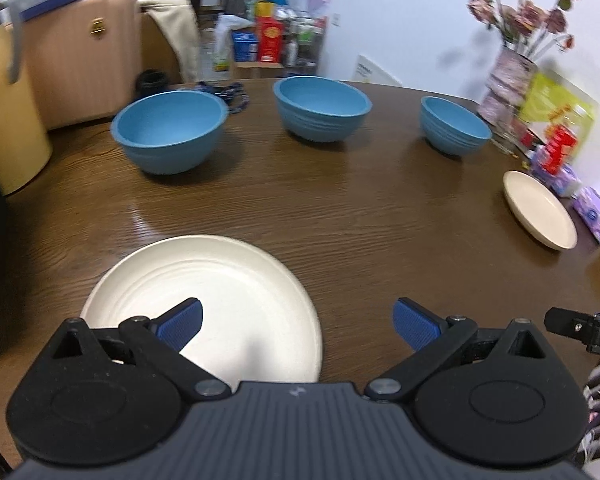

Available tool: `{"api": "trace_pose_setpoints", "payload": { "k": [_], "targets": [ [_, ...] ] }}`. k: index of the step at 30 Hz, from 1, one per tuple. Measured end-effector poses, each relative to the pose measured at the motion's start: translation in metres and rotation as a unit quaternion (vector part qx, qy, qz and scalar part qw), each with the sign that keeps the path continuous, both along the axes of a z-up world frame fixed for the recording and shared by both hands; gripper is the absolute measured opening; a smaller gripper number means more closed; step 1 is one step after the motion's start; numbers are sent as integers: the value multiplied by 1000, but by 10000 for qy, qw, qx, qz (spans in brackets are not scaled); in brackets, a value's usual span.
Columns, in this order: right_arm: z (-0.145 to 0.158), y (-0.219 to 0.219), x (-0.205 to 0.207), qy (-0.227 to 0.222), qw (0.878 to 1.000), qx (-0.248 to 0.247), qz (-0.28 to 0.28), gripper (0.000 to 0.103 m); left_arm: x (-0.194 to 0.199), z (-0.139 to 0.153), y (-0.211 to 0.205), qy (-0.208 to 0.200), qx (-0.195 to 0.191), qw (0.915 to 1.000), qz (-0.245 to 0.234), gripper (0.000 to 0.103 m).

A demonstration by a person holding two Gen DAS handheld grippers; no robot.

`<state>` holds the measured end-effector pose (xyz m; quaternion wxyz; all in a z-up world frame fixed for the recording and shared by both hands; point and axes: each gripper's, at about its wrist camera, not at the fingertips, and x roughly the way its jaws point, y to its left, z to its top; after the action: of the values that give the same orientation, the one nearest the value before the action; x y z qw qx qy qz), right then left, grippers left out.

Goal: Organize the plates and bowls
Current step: 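Withdraw both grippers and turn toward the cream plate by the water bottle, then move both grippers forward to the rim of the third cream plate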

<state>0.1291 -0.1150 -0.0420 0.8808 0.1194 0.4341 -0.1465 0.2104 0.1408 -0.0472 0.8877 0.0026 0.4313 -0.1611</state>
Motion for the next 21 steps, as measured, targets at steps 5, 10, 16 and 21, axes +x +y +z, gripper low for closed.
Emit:
{"api": "trace_pose_setpoints", "payload": {
  "k": [5, 10, 16, 21],
  "targets": [
    [5, -17, -14, -50, 9997, -51, -239, 103, 4, 6, -29, -66, -53, 9994, -333, 103],
    [9, -37, -22, -128, 9988, -2, -472, 103, 4, 13, -58, -159, -34, 9981, -590, 103],
    [13, -61, -31, -331, 9970, 20, -698, 103, 4, 16, -84, -178, 87, 9968, -772, 103],
    [14, -79, -36, -434, 9953, 26, -866, 103, 6, 18, -104, -180, 157, 9957, -892, 103]
  ]
}}
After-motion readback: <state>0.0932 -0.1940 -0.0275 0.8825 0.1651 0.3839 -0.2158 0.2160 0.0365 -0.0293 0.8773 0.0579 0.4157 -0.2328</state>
